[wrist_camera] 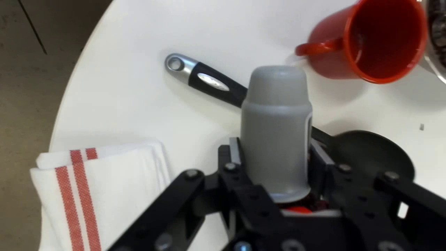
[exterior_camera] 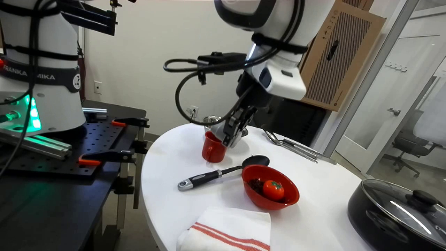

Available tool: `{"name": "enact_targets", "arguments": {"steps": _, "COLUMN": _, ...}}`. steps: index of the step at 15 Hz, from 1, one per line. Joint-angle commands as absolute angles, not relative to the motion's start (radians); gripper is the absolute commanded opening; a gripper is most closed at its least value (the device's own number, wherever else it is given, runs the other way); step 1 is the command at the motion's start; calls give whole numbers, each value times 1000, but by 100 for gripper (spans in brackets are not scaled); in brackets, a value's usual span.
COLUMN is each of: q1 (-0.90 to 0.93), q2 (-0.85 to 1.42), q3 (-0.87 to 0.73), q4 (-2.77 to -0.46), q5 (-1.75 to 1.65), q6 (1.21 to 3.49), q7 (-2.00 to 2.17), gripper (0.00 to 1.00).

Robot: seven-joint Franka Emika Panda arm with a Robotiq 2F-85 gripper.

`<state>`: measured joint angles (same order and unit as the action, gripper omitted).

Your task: Move the grey object backward

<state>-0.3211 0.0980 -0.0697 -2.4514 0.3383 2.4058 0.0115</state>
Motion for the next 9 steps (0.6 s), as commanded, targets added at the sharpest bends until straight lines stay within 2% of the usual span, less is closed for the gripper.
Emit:
{"name": "enact_targets", "arguments": {"steps": 1, "q1": -261, "q2": 18, "q3": -94, "q4": -2439, "q5": 481, "q6": 2389, "q7": 2, "gripper": 19}}
{"name": "enact_targets", "arguments": {"steps": 9, "q1": -119, "q2": 37, "q3": -20, "q4": -2387, "q5": 1049, "q6": 2652, "q7": -158, "gripper": 19}}
